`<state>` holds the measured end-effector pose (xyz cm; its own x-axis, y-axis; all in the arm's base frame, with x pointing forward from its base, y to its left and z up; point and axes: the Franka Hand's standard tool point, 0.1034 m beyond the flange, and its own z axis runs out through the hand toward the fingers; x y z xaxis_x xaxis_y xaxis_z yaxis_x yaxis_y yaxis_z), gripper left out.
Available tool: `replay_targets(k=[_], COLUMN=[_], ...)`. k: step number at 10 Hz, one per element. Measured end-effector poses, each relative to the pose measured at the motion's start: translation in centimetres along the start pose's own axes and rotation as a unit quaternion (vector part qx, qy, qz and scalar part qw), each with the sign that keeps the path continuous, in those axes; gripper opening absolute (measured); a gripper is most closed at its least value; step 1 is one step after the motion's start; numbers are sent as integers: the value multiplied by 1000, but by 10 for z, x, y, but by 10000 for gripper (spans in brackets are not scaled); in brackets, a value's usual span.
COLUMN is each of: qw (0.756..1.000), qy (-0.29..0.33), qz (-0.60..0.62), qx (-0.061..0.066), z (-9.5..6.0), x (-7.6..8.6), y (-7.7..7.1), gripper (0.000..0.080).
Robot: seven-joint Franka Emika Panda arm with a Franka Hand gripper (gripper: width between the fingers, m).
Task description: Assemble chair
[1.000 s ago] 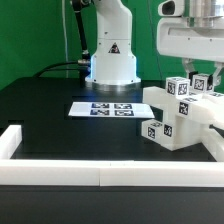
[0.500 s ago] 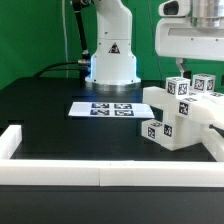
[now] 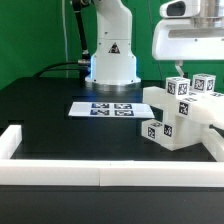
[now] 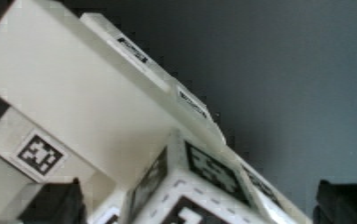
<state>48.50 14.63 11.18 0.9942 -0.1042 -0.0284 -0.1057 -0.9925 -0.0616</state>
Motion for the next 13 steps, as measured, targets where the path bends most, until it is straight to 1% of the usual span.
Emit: replay_targets(k=[1,5,7,8,10,12,13], qw=[999,988,972,968,968,968,973], qy=[1,0,0,0,0,0,0], qz=[-33,-155,-237,-252,-251,-250,-233], qx=[-6,-7,-7,-7,-7,-7,-7], z=[0,0,0,0,0,0,0], x=[0,1,2,2,2,2,2], y=[0,4,5,5,6,6,6], gripper=[649,649,649,649,637,286,286])
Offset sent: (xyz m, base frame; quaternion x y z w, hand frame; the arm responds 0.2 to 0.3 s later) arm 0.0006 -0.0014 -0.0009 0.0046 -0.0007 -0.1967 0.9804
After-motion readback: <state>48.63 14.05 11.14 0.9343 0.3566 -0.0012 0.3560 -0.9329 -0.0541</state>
